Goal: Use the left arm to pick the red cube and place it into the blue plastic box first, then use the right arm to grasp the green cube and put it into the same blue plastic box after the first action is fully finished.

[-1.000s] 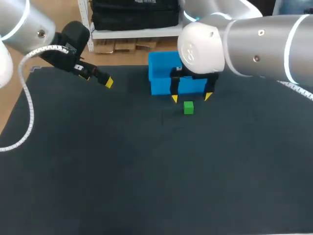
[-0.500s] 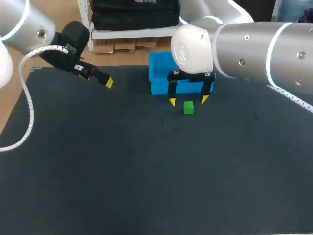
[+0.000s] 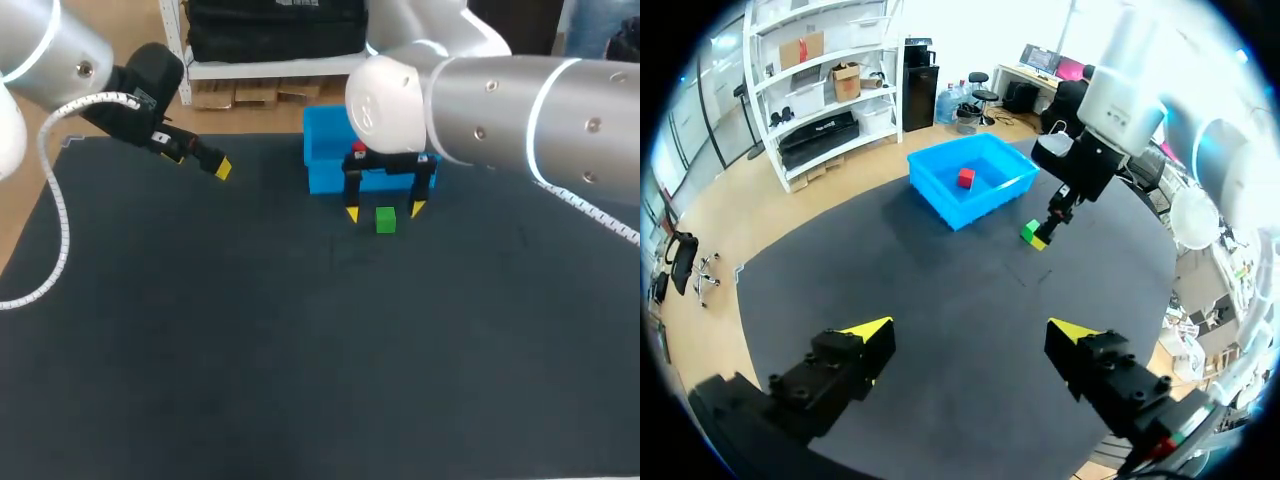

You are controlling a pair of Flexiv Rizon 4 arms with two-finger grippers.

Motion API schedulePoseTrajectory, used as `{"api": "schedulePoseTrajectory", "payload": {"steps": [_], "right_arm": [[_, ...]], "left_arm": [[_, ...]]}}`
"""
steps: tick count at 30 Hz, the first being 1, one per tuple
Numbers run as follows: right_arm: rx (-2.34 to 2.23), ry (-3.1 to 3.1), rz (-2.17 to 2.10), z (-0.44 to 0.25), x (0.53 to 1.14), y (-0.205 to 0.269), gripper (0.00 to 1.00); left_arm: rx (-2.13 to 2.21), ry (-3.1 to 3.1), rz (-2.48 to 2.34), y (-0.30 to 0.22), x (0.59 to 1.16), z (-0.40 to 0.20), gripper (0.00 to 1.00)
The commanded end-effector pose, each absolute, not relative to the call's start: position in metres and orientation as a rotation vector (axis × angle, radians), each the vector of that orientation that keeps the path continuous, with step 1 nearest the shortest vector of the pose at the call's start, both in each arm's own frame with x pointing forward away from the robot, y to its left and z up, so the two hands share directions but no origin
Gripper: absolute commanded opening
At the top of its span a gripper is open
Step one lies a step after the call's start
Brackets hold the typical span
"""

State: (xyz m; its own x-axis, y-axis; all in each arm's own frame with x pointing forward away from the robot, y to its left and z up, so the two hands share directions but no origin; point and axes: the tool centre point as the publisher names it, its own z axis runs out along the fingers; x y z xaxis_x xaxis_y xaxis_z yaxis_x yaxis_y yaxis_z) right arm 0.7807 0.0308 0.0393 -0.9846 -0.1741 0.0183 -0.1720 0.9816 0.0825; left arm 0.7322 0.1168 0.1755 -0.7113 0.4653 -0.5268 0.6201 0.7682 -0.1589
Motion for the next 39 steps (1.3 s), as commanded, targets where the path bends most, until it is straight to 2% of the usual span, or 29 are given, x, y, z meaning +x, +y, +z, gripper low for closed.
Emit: {"api": "schedulePoseTrajectory", "payload": {"steps": [1,39], "right_arm": [[0.265,-3.099,-0.124,0.036,0.781,0.031,1.0],[0.116,-3.145,-0.024,0.011,0.804,0.03,1.0]], "left_arm": [[0.817,2.494,-0.453,0.117,0.732,0.175,1.0],[0.817,2.494,-0.453,0.117,0.732,0.175,1.0]]}}
